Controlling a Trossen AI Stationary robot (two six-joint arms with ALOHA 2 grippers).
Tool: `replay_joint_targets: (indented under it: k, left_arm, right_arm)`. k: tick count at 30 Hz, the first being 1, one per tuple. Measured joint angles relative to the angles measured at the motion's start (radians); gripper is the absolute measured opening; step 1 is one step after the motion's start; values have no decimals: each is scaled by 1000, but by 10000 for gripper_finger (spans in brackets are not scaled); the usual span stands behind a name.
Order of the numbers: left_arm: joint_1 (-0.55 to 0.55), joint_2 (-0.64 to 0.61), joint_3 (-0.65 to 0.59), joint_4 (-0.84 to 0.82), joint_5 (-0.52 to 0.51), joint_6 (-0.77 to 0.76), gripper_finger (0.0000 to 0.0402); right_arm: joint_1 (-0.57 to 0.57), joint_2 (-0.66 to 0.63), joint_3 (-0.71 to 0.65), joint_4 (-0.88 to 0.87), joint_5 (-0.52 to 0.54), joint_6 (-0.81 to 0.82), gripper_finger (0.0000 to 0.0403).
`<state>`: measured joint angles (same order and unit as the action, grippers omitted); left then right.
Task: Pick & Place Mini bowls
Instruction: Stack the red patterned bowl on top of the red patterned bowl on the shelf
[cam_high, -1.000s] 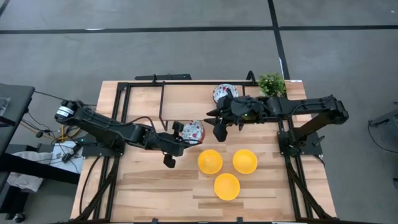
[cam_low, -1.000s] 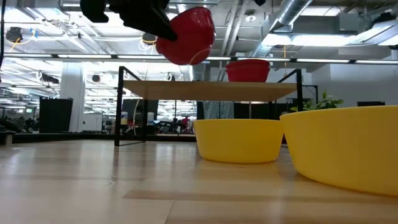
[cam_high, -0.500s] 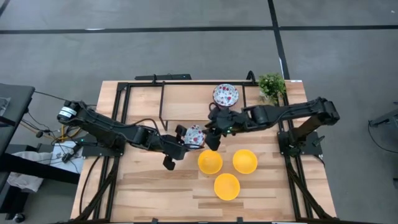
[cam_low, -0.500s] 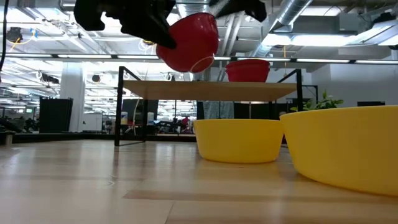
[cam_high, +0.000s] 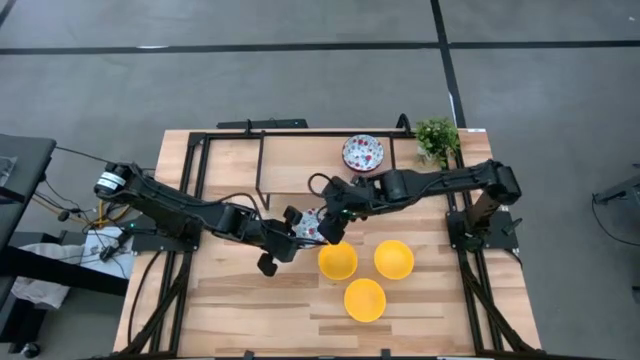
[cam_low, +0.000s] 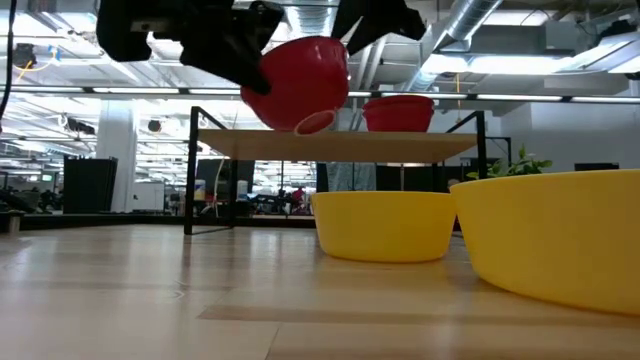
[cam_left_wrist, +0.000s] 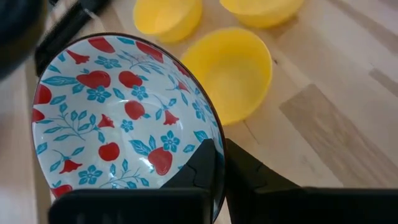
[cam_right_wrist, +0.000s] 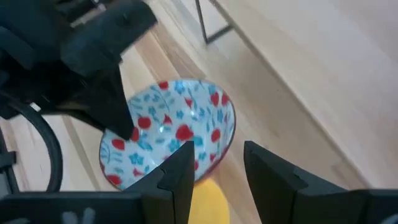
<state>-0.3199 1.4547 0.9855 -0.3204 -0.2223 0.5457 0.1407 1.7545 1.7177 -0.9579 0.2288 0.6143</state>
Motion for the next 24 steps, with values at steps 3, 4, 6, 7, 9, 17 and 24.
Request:
replay_joint_targets:
  k: [3, 4, 6, 7, 9, 17, 24]
  left_arm:
    - [0, 14, 0, 3, -9, 30, 15]
    - [0, 18, 0, 2, -13, 47, 15]
    - [-3, 27, 0, 2, -16, 78, 15]
    - [-3, 32, 0, 7, -21, 86, 14]
    - [-7, 40, 0, -1, -28, 103, 13]
    - [-9, 54, 0, 6, -62, 173, 15]
    - [-8, 54, 0, 7, -92, 195, 15]
  right_arm:
    - [3, 31, 12, -49, -14, 40, 129]
    - [3, 39, 14, -51, -22, 49, 129]
    - [6, 54, 15, -66, -32, 69, 129]
    - [6, 60, 15, -65, -36, 75, 129]
    - [6, 70, 15, -63, -45, 91, 129]
    - [1, 68, 15, -64, -43, 139, 129]
    - [0, 68, 15, -72, -42, 140, 129]
